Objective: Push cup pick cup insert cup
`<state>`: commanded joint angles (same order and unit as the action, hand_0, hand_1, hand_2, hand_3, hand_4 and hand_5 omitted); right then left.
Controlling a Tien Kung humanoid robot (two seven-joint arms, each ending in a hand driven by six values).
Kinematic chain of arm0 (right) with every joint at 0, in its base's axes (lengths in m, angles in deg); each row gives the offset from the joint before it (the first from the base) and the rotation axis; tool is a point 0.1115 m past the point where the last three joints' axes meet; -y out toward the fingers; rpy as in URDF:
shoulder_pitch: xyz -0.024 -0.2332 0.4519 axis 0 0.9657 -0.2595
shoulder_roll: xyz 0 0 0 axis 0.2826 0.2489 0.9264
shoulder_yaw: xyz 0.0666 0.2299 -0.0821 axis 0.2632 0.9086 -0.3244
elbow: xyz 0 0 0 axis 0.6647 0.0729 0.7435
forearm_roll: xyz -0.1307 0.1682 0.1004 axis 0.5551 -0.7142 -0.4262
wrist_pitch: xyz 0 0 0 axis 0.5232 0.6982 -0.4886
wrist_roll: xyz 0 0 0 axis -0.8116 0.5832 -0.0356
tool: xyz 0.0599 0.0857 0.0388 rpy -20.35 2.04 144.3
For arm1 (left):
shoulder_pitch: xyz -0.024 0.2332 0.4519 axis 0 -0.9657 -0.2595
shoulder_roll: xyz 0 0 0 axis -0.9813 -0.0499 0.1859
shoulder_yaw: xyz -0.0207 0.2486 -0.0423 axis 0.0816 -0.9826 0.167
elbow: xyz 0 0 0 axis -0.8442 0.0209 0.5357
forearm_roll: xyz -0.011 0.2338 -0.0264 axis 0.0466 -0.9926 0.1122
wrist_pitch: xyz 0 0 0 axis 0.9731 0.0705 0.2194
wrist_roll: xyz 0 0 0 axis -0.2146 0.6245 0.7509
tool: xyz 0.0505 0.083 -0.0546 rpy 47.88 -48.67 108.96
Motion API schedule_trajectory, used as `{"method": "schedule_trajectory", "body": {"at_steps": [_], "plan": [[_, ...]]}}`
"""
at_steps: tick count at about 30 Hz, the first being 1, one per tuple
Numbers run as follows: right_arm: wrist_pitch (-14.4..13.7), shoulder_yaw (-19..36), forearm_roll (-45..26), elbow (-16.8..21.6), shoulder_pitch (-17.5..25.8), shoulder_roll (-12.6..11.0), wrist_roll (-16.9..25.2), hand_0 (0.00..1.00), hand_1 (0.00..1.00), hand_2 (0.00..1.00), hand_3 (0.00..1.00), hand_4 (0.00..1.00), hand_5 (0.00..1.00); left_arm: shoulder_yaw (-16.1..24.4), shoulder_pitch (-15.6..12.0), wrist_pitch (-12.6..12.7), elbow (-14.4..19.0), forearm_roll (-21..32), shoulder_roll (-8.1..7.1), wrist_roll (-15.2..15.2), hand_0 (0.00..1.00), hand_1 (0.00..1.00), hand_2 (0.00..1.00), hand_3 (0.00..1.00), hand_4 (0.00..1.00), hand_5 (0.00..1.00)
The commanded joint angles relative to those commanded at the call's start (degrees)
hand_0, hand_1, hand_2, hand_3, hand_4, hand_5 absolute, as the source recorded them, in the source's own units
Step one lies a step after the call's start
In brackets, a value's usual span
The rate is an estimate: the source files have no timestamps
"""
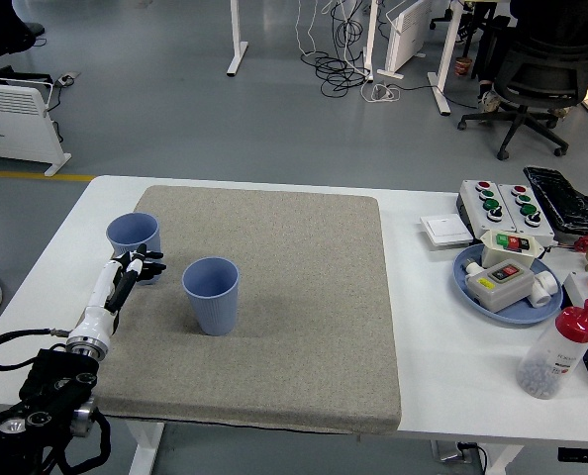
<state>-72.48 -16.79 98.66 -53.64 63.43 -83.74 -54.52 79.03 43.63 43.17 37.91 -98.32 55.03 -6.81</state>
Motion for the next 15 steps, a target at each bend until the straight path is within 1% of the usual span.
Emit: {"method": "schedule_trajectory", "body": {"at_steps": [2,4,5,6,8,11,12,13,15], "plan": [[0.0,-0.19,-0.24,0.01,0.04,-0.03,0.09,0.689,0.619,0.634,0.544,0.092,0.484,0.68,-0.59,0.83,0.92,-1.47,-0.16,-0.28,0.658,0.602,0.542,0.587,0.569,0.998],[-0.02,-0.48,-0.7,0.01,0.14,-0.06,0.28,0.689,0.619,0.634,0.544,0.092,0.484,2.55,-2.4,2.36,3.78,-4.53,-0.73,-0.25,0.658,0.602,0.542,0.587,0.569,0.998],[-0.03,-0.6,-0.87,0.0,0.16,-0.07,0.34,0.689,0.619,0.634,0.544,0.093,0.485,3.34,-3.12,2.75,5.12,-5.81,-0.96,-0.1,0.551,0.557,0.514,0.562,0.566,0.998],[-0.03,-0.64,-0.93,0.0,0.16,-0.07,0.37,0.689,0.619,0.634,0.544,0.093,0.485,3.63,-3.38,2.88,5.65,-6.29,-1.04,-0.04,0.551,0.557,0.514,0.562,0.566,0.998],[-0.01,-0.73,-1.05,-0.01,0.21,-0.07,0.41,0.689,0.619,0.634,0.544,0.093,0.485,5.58,-5.07,3.58,8.51,-8.06,-1.57,0.45,0.551,0.557,0.514,0.562,0.566,0.998],[-0.02,-0.9,-1.33,-0.02,0.23,-0.08,0.5,0.69,0.62,0.634,0.544,0.092,0.484,7.75,-6.67,4.15,11.87,-9.41,-2.05,0.94,0.537,0.559,0.515,0.565,0.566,0.998],[-0.02,-0.98,-1.42,-0.03,0.25,-0.09,0.55,0.69,0.62,0.634,0.544,0.092,0.484,8.67,-7.44,4.49,13.48,-10.03,-2.44,1.1,0.537,0.559,0.515,0.565,0.566,0.998],[-0.01,-1.01,-1.45,-0.03,0.25,-0.09,0.56,0.69,0.62,0.634,0.544,0.092,0.484,8.98,-7.68,4.6,14.34,-10.22,-2.55,1.15,0.537,0.559,0.515,0.565,0.566,0.998],[0.0,-1.04,-1.51,-0.04,0.25,-0.1,0.57,0.69,0.62,0.634,0.544,0.092,0.484,10.2,-8.91,5.06,17.55,-11.12,-3.4,1.35,0.537,0.559,0.515,0.565,0.566,0.998]]}}
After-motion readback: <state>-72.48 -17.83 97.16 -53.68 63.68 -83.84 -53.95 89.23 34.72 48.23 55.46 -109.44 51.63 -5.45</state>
